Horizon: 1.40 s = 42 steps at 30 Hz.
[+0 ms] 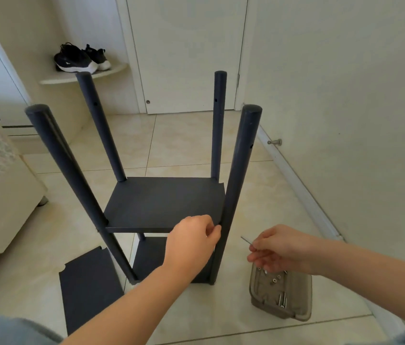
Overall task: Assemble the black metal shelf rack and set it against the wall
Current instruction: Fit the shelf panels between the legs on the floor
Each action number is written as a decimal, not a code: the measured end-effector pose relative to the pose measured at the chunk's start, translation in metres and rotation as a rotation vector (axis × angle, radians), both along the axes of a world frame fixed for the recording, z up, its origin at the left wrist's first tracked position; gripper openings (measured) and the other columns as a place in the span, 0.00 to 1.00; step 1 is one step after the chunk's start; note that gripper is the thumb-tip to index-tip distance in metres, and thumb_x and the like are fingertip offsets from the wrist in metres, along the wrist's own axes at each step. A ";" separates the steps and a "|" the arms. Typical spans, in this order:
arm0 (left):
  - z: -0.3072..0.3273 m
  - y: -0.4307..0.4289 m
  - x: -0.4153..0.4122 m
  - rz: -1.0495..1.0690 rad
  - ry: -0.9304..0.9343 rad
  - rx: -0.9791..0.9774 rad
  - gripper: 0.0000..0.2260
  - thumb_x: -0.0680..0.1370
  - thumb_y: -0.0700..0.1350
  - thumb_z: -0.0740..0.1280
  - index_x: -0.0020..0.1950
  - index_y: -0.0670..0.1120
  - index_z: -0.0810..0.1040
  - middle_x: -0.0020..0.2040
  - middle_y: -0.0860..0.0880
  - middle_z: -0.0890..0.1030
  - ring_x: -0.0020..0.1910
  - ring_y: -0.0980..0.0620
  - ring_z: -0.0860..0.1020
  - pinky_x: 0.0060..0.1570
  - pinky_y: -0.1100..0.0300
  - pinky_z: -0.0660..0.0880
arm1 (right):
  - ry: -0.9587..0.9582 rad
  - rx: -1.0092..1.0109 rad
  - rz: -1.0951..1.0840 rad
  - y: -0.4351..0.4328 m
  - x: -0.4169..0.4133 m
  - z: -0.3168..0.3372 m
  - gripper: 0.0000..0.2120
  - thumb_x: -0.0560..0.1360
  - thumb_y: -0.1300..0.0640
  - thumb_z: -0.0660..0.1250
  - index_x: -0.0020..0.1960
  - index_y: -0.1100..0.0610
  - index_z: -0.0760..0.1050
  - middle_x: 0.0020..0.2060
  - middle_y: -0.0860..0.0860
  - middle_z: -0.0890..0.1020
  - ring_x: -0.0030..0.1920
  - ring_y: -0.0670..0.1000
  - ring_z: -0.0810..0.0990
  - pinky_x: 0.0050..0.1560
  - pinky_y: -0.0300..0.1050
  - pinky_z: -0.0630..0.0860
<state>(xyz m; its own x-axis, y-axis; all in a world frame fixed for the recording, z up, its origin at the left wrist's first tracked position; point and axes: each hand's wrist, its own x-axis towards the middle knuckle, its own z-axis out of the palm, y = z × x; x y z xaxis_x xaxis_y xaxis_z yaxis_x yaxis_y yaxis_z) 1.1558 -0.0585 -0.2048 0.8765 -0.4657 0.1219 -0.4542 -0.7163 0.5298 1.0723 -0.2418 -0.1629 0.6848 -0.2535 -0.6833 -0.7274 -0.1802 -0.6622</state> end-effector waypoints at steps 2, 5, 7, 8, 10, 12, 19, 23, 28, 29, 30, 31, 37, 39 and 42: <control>-0.007 -0.002 -0.009 0.084 0.300 -0.105 0.14 0.81 0.55 0.65 0.42 0.48 0.81 0.36 0.51 0.82 0.37 0.53 0.81 0.41 0.60 0.79 | 0.010 -0.048 -0.010 0.006 0.006 -0.005 0.06 0.78 0.61 0.68 0.50 0.62 0.81 0.41 0.56 0.84 0.37 0.53 0.81 0.35 0.42 0.78; -0.015 -0.002 -0.013 0.180 0.734 -0.243 0.13 0.83 0.52 0.65 0.44 0.47 0.82 0.43 0.49 0.85 0.46 0.50 0.83 0.47 0.60 0.80 | 0.024 -0.084 -0.028 0.015 0.015 -0.013 0.05 0.76 0.62 0.70 0.49 0.63 0.81 0.36 0.55 0.77 0.34 0.52 0.75 0.34 0.41 0.76; -0.019 0.000 -0.013 0.258 0.906 -0.378 0.10 0.82 0.52 0.65 0.49 0.47 0.80 0.49 0.49 0.84 0.48 0.51 0.82 0.45 0.62 0.79 | 0.041 -0.104 -0.049 0.017 0.020 -0.017 0.05 0.76 0.61 0.71 0.48 0.63 0.82 0.32 0.54 0.78 0.33 0.51 0.75 0.36 0.43 0.76; -0.021 0.000 -0.012 0.293 0.955 -0.455 0.08 0.82 0.51 0.66 0.51 0.47 0.79 0.52 0.49 0.83 0.50 0.51 0.81 0.45 0.62 0.79 | 0.045 -0.111 -0.056 0.018 0.022 -0.018 0.05 0.76 0.61 0.71 0.47 0.63 0.82 0.30 0.54 0.79 0.33 0.50 0.76 0.37 0.43 0.77; -0.027 0.002 -0.010 0.339 1.018 -0.593 0.08 0.81 0.50 0.68 0.55 0.48 0.76 0.56 0.49 0.81 0.55 0.51 0.79 0.55 0.57 0.78 | 0.042 -0.125 -0.060 0.019 0.027 -0.021 0.05 0.76 0.60 0.71 0.46 0.63 0.83 0.29 0.53 0.81 0.33 0.50 0.78 0.39 0.44 0.77; -0.033 0.002 -0.008 0.361 1.064 -0.716 0.07 0.80 0.49 0.70 0.55 0.49 0.76 0.58 0.51 0.79 0.61 0.50 0.76 0.66 0.51 0.74 | 0.036 -0.144 -0.052 0.021 0.031 -0.023 0.06 0.77 0.59 0.70 0.45 0.62 0.83 0.30 0.52 0.82 0.33 0.49 0.79 0.39 0.43 0.78; -0.047 -0.009 -0.002 0.319 1.135 -0.954 0.06 0.79 0.47 0.71 0.55 0.49 0.78 0.54 0.52 0.82 0.58 0.54 0.78 0.66 0.55 0.71 | 0.017 -0.198 -0.025 0.027 0.039 -0.026 0.06 0.77 0.56 0.70 0.46 0.58 0.82 0.35 0.52 0.83 0.37 0.49 0.79 0.41 0.44 0.76; -0.055 -0.017 0.001 0.333 1.108 -0.984 0.07 0.79 0.44 0.71 0.56 0.47 0.79 0.54 0.51 0.84 0.58 0.52 0.79 0.68 0.51 0.71 | -0.040 -0.231 -0.003 0.022 0.042 -0.023 0.05 0.77 0.56 0.70 0.46 0.57 0.83 0.32 0.50 0.82 0.36 0.48 0.79 0.39 0.42 0.75; -0.063 -0.021 0.005 0.320 1.069 -0.998 0.10 0.78 0.44 0.72 0.58 0.46 0.79 0.56 0.49 0.84 0.58 0.50 0.80 0.66 0.52 0.74 | -0.062 -0.254 0.029 0.020 0.044 -0.024 0.06 0.77 0.56 0.71 0.44 0.57 0.83 0.26 0.47 0.81 0.34 0.46 0.79 0.37 0.40 0.76; -0.065 -0.021 0.006 0.319 1.066 -1.006 0.09 0.78 0.44 0.72 0.57 0.46 0.79 0.54 0.49 0.84 0.56 0.50 0.81 0.62 0.55 0.76 | -0.065 -0.260 0.038 0.020 0.044 -0.024 0.06 0.77 0.55 0.71 0.43 0.56 0.83 0.26 0.46 0.81 0.34 0.46 0.79 0.37 0.40 0.76; -0.066 -0.022 0.006 0.317 1.064 -1.014 0.09 0.78 0.44 0.72 0.57 0.46 0.80 0.53 0.49 0.85 0.55 0.51 0.81 0.56 0.59 0.78 | -0.068 -0.268 0.048 0.020 0.045 -0.025 0.06 0.77 0.55 0.71 0.43 0.56 0.83 0.25 0.46 0.80 0.34 0.46 0.79 0.36 0.39 0.76; -0.066 -0.023 0.007 0.318 1.059 -1.020 0.08 0.78 0.44 0.72 0.56 0.46 0.80 0.51 0.50 0.85 0.53 0.52 0.82 0.50 0.63 0.77 | -0.073 -0.276 0.061 0.019 0.045 -0.025 0.07 0.77 0.55 0.71 0.43 0.56 0.83 0.25 0.46 0.80 0.33 0.45 0.79 0.36 0.39 0.76; -0.066 -0.024 0.009 0.316 1.031 -1.039 0.06 0.77 0.45 0.73 0.53 0.47 0.81 0.43 0.55 0.86 0.48 0.54 0.84 0.40 0.66 0.75 | -0.142 -0.316 0.113 0.017 0.044 -0.027 0.06 0.77 0.55 0.69 0.43 0.55 0.83 0.30 0.47 0.82 0.34 0.45 0.80 0.33 0.34 0.77; -0.066 -0.024 0.010 0.310 1.028 -1.047 0.05 0.77 0.44 0.73 0.52 0.47 0.81 0.42 0.56 0.86 0.45 0.56 0.85 0.37 0.68 0.75 | -0.163 -0.331 0.127 0.016 0.043 -0.028 0.07 0.78 0.55 0.69 0.43 0.54 0.83 0.31 0.47 0.82 0.35 0.45 0.80 0.33 0.34 0.77; -0.066 -0.025 0.010 0.310 1.029 -1.044 0.05 0.77 0.45 0.73 0.52 0.47 0.81 0.43 0.55 0.86 0.47 0.55 0.84 0.42 0.65 0.75 | -0.175 -0.353 0.139 0.016 0.043 -0.027 0.07 0.78 0.55 0.69 0.42 0.53 0.82 0.32 0.47 0.82 0.35 0.45 0.80 0.31 0.32 0.75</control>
<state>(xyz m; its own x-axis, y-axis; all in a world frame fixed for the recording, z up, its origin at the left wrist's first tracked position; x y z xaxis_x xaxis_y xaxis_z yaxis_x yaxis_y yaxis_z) 1.1656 -0.0833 -0.2711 0.8284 -0.3444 -0.4417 0.5201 0.1805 0.8348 1.1151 -0.2259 -0.1903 0.8273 -0.3482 -0.4409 -0.5618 -0.5072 -0.6536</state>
